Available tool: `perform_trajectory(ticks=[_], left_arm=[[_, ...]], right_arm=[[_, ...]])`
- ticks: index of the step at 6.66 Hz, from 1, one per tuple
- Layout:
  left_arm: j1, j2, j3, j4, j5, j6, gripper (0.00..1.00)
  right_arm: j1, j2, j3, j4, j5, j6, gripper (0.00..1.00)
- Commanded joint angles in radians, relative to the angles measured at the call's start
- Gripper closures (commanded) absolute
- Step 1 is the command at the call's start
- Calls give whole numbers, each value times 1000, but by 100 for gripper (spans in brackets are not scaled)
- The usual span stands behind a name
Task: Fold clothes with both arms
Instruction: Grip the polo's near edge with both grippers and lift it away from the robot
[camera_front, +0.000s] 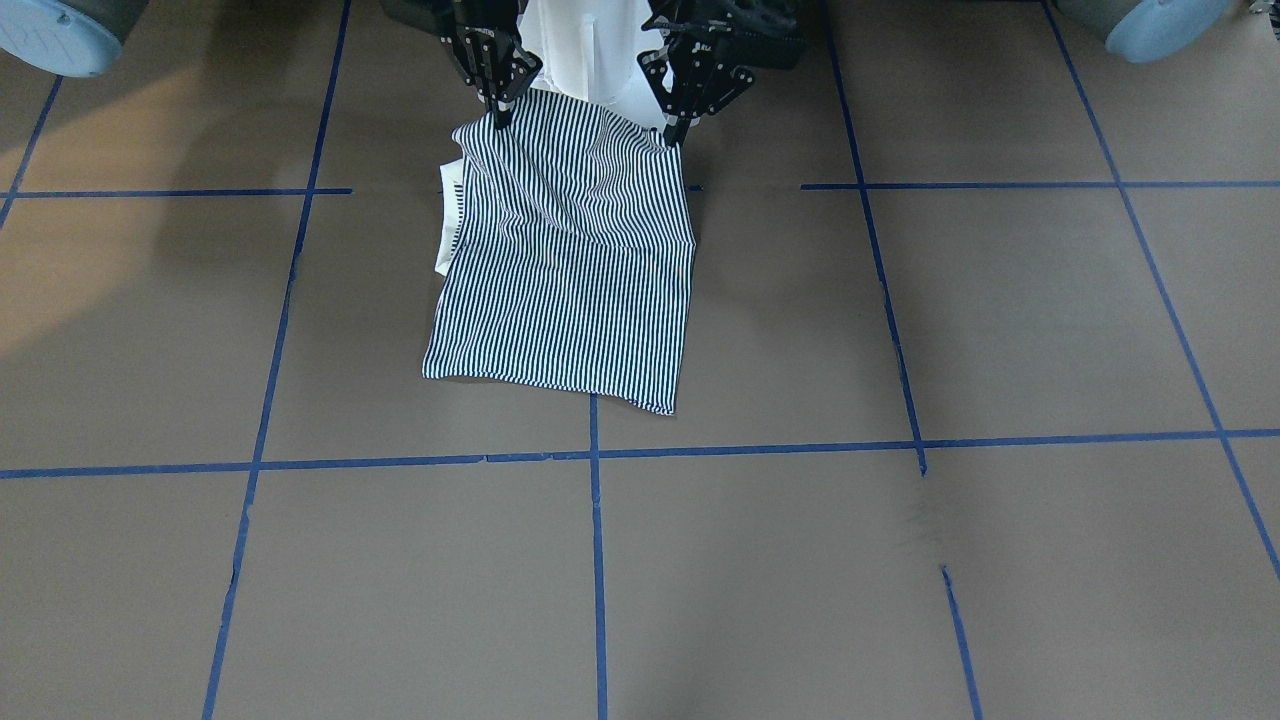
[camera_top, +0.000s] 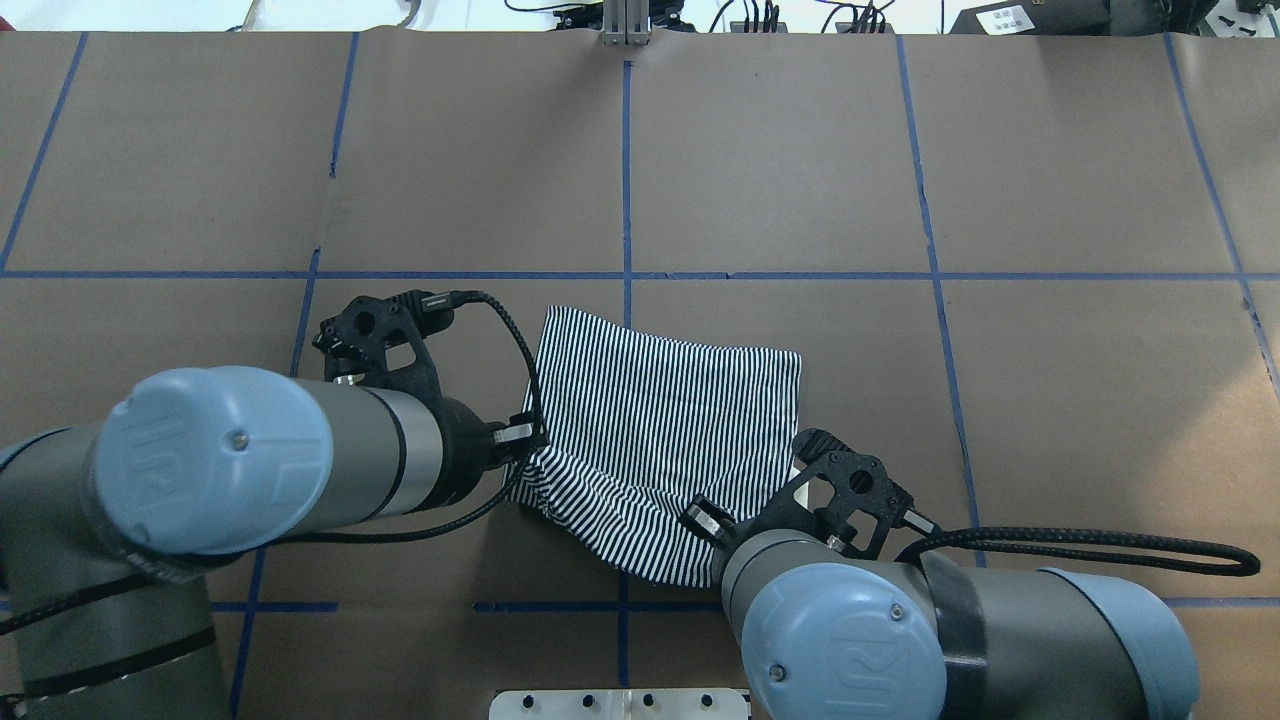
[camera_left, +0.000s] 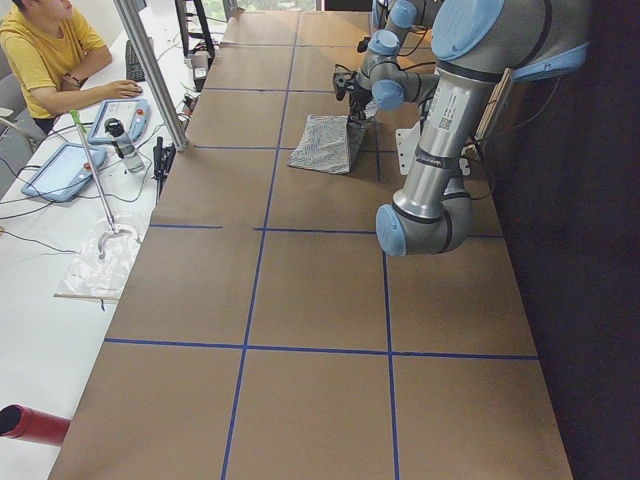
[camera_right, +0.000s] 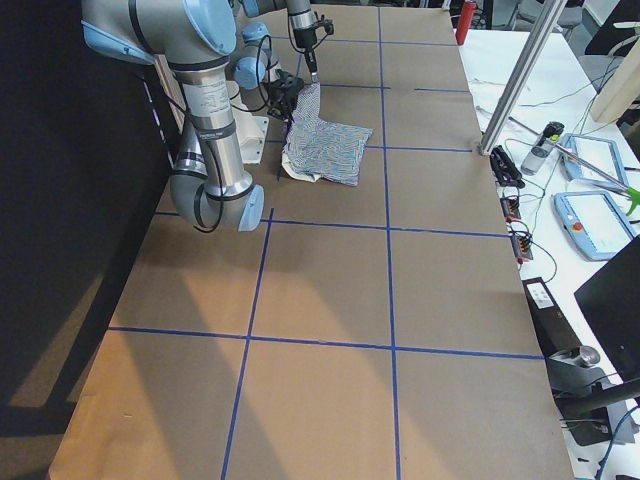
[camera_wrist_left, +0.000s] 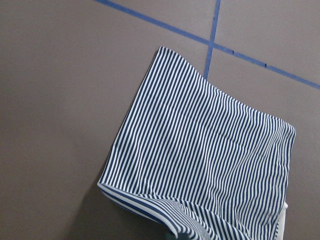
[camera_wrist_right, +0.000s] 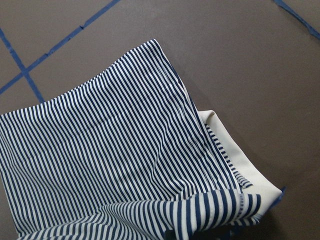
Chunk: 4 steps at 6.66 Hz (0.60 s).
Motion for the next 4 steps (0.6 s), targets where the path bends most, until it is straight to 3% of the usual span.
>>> perform_trajectory(ticks=[1, 4], left_arm=[[-123, -48, 132, -70, -7, 96, 100], [-162, -108, 401, -252, 2, 111, 100]], right_arm=[[99, 7, -112, 80, -5, -73, 100], [223, 11, -341, 313, 0, -130, 100]])
